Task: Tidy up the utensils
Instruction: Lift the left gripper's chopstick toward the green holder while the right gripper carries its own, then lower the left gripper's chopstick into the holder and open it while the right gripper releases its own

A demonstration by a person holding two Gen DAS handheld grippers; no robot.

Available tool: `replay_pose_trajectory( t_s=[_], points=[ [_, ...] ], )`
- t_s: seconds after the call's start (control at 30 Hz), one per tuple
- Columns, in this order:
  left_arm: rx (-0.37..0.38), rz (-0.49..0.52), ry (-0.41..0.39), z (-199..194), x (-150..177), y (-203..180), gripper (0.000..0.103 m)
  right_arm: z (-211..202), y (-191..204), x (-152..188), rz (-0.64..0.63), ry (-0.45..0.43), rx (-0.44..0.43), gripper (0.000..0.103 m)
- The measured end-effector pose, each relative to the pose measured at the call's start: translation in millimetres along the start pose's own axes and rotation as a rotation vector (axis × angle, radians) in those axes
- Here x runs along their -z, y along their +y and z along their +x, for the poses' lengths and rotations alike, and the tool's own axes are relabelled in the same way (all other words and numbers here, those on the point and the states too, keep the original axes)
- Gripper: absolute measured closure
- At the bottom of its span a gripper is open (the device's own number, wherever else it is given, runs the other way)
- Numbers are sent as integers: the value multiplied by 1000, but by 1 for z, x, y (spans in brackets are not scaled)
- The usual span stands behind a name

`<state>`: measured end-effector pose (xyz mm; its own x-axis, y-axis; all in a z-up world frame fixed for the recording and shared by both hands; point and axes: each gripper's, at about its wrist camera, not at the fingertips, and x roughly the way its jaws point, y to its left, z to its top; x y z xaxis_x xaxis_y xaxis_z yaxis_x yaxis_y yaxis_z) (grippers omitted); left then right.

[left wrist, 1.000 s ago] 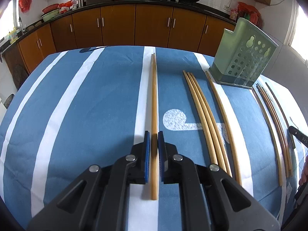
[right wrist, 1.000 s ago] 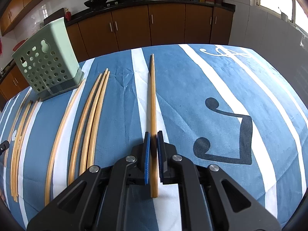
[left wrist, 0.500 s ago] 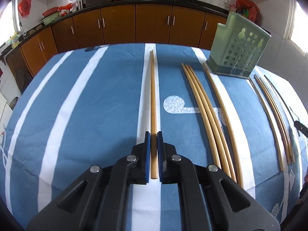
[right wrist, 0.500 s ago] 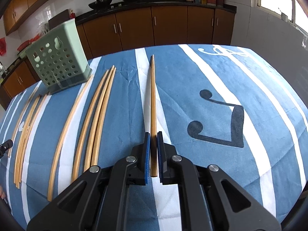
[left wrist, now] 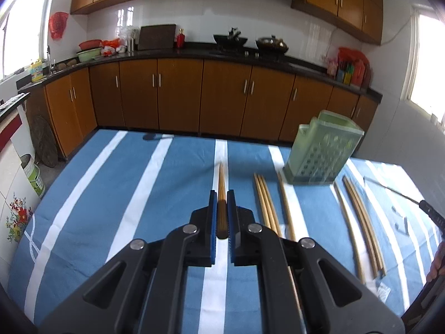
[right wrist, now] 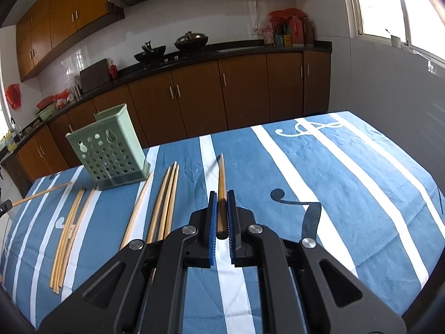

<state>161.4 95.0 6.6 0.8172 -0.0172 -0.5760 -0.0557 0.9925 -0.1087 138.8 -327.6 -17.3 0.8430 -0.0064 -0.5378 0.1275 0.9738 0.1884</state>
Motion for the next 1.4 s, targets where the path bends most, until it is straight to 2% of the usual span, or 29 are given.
replay_pose_trajectory(
  t_s=[0.27,0.57,0.77,0.97,1.07,1.2,1.4],
  points=[
    [9,-33,-120,-28,-33,2,95,-19,-1,-26,18,-110,-6,95],
    [-2,11,-171,-34,-60,-6,95,-21,3,-51,4,-145,4,95],
    [-9,46,-196,-38,-84,-11,95,-19,13,-83,-17,-176,-15,95],
    [49,50,-275,-64,-135,-27,95,-47,41,-140,-29,-314,-99,95],
    [104,57,-328,-81,-165,-45,95,-63,58,-168,-12,-391,-165,95],
    [168,77,-354,-85,-190,-76,95,-71,80,-191,0,-477,-228,95],
    [237,107,-320,-59,-200,-120,95,-45,106,-194,-21,-484,-258,95]
  ],
)
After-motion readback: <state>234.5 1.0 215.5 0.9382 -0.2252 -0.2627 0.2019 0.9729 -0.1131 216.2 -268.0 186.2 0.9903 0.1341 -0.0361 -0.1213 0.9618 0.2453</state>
